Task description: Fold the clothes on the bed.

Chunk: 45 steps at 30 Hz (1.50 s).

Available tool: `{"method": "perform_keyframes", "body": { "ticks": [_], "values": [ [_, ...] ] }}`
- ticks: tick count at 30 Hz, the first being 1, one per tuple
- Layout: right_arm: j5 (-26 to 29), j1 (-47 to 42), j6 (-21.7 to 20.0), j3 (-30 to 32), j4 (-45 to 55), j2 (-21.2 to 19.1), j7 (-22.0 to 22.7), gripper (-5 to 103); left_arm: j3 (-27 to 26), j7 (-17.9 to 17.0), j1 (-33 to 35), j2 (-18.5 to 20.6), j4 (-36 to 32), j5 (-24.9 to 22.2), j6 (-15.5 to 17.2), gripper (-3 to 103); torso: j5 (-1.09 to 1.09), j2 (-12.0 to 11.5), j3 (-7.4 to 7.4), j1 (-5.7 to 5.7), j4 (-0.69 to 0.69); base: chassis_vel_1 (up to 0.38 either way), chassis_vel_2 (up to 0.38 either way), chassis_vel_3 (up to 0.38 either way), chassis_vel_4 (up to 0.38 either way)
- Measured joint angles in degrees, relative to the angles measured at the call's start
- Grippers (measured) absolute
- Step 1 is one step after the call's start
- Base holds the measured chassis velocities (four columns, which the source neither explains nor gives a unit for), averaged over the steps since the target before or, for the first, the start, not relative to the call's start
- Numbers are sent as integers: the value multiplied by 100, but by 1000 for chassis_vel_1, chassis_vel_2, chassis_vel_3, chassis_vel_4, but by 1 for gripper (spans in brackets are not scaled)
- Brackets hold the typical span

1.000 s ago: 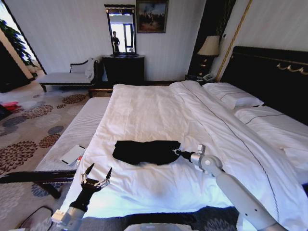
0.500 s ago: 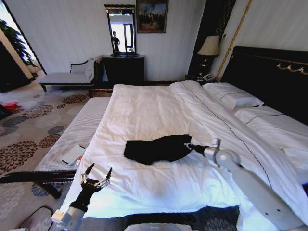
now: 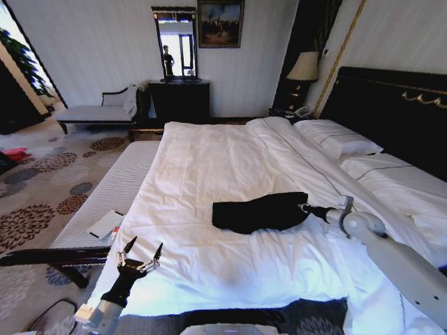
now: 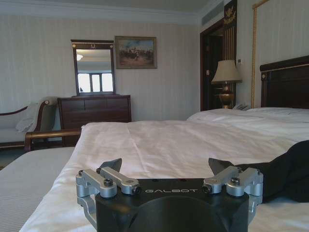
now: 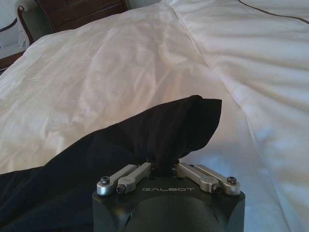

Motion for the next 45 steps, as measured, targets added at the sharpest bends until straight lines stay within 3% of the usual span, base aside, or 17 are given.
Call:
{"method": "perform_keyframes", "body": {
  "ticks": [10,23,38,45],
  "values": [
    [249,-77,-27,29,1141,256,438,5,0,1,0,0,0,0,0,100,-2,0,0,-1,1,0,0,0,0],
    [677,649,-148,-1067,1967,894,1231,5,0,1,0,0,0,0,-1,100,-2,0,0,0,1,0,0,0,0],
    [400,1184,-206,-1904,1547,1570,1298,5,0,1,0,0,0,0,-1,100,-2,0,0,0,1,0,0,0,0],
    [233,1156,-213,-2103,1562,1648,1238,5,0,1,0,0,0,0,-1,100,-1,0,0,0,0,0,0,0,0]
  ]
}}
